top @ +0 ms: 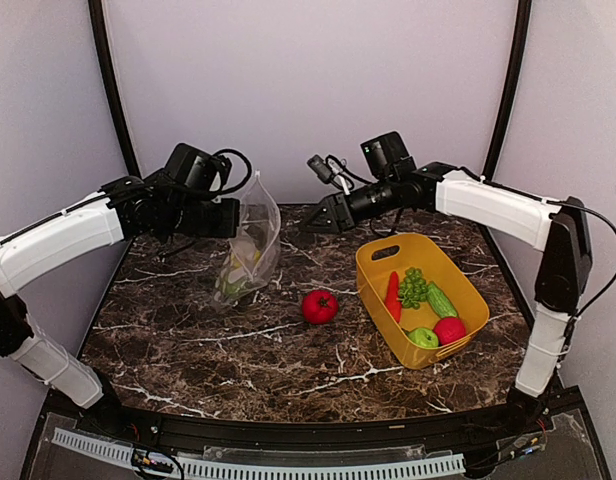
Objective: Place the food in the zip-top bag and seal the zipper
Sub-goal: Adjust the zipper food storage bag at the center of the board, then pick up the fake vegetable from the center of the board.
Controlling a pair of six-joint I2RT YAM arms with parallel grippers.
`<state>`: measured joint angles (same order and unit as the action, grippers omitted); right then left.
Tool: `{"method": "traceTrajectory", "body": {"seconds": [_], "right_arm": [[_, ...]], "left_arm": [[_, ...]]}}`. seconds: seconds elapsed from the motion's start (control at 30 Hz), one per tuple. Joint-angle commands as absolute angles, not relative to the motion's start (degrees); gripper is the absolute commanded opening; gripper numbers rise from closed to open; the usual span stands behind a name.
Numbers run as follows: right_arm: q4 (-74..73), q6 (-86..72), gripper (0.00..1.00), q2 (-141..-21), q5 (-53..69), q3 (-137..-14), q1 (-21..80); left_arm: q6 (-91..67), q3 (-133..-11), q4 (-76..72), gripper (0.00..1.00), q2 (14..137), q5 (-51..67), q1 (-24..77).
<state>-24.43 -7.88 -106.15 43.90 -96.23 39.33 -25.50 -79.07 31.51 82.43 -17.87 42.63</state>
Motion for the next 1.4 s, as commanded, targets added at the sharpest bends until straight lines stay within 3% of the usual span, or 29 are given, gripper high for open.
{"method": "traceTrajectory", "body": {"seconds": [0.0,0.17,0.37,1.03,1.2,1.37], "right_arm": [[-28.88,8.62,0.56,-102.20,48.86,-93.03,38.98],[-35.37,24.03,0.70,-104.16,38.37,-90.82,39.04],[-36.70,31.59,0.80,-110.94,28.97,-93.77,39.10],[-42.71,33.59,0.92,-127.78,19.36,-104.24,45.52],[-42.74,32.56,0.85,-127.71,17.55,-103.67,45.62],[-43.15,31.65,0.62,-126.23,14.86,-103.39,45.62]], "left_arm": [[-24.98,-78.56,32.96,0.01,81.31,-18.28,42.43],[-24.81,-78.46,32.41,0.01,80.88,-18.06,42.43],[-24.55,-78.71,32.47,0.01,80.45,-18.15,42.36],[-24.52,-76.96,32.99,0.01,77.96,-18.77,42.28],[-24.82,-76.17,32.21,0.01,77.89,-18.11,42.28],[-25.00,-75.98,31.58,0.01,78.74,-17.52,42.27]]}}
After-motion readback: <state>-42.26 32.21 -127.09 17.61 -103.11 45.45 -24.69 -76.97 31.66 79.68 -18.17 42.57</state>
